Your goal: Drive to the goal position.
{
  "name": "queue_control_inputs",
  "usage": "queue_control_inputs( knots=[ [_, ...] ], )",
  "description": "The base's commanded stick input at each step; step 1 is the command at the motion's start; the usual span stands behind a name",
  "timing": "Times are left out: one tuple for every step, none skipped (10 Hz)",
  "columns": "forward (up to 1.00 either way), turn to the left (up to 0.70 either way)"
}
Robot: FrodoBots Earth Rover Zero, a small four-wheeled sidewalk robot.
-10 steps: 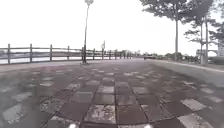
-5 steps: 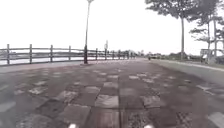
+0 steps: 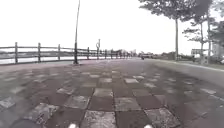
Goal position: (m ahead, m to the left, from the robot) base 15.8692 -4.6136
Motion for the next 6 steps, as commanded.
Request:
queue_control_inputs(
  knots=[
    [1.0,-0.01],
    [1.0,0.0],
    [1.0,0.0],
    [1.0,0.0],
    [1.0,0.0],
    [1.0,0.0]
  ],
)
